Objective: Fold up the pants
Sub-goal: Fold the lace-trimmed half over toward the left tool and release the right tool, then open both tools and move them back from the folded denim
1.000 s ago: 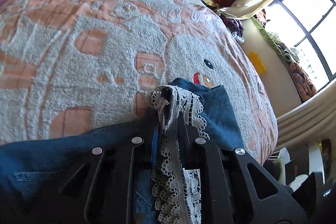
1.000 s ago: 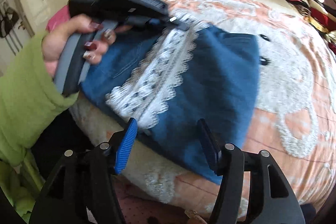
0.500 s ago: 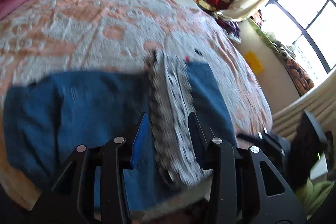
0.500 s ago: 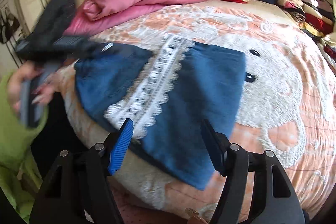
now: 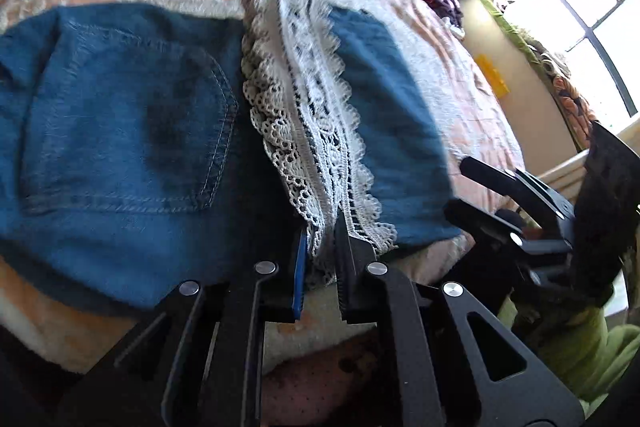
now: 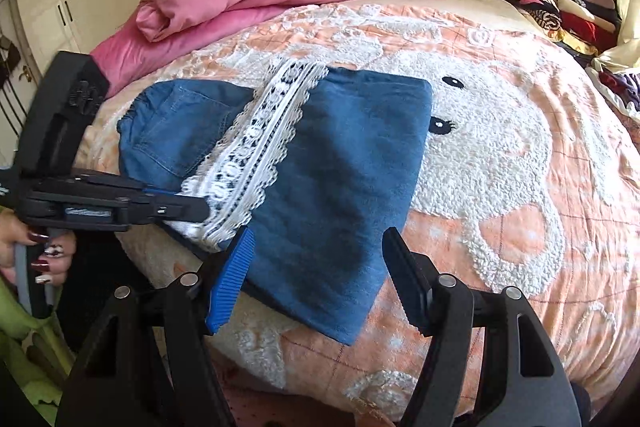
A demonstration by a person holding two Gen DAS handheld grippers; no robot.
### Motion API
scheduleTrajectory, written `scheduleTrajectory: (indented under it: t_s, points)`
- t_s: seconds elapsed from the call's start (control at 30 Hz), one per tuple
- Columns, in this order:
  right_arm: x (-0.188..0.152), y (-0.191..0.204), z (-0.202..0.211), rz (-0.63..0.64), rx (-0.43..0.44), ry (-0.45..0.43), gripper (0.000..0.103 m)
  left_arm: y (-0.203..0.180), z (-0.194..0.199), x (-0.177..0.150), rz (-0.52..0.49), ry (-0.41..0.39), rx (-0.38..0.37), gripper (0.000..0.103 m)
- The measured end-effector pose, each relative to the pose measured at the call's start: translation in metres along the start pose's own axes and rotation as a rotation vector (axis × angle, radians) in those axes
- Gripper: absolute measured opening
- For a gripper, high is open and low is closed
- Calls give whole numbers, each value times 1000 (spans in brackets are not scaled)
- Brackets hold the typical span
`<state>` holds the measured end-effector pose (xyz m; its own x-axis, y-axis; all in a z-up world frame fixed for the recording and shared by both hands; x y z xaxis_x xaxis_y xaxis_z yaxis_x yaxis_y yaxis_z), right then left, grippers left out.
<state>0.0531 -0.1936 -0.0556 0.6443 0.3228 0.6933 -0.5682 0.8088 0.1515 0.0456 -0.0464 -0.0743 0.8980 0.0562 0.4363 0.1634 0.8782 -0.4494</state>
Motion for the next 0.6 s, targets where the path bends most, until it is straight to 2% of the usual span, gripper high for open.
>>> scheduleTrajectory:
  t_s: [0.03,0.1,0.17,0.27,0.37,0.43,0.6]
  points:
    - [3,2,1,4,7,-8,65,0,4,-2,-6,-2,5,6]
    - [6,8,3,17,19,-19,65,6,6,-6,-38,-5,72,10]
    - [6,16,-4,46,23,-5,65,14,0,-8,-20,7,86,16]
    - [-2,20,-19,70,6,48,64,12,-2,-8,-64,-1,128,21]
    - [-19,4,-37,43,-73,144,64,12,-5,-7,-74,2,132,26]
    - [-22,-3,-40,-10,-47,140,64,8,-8,-5,-79,2,137,27]
    - [-19,0,-31,-10,-43,114,65,5,-6,-3,-88,-12,152,33]
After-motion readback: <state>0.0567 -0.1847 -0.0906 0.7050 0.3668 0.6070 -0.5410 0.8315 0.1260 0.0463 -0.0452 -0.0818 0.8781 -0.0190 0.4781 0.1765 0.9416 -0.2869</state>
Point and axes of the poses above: each gripper's, at about its wrist camera, not at the fingertips, and z roughly against the way its jaws point, y to its left, x to its top, the point moved 6 cm from there along -z, roughly the way its jaws point, and after that the axes turned 1 degree about -y, right-handed, at the moved point
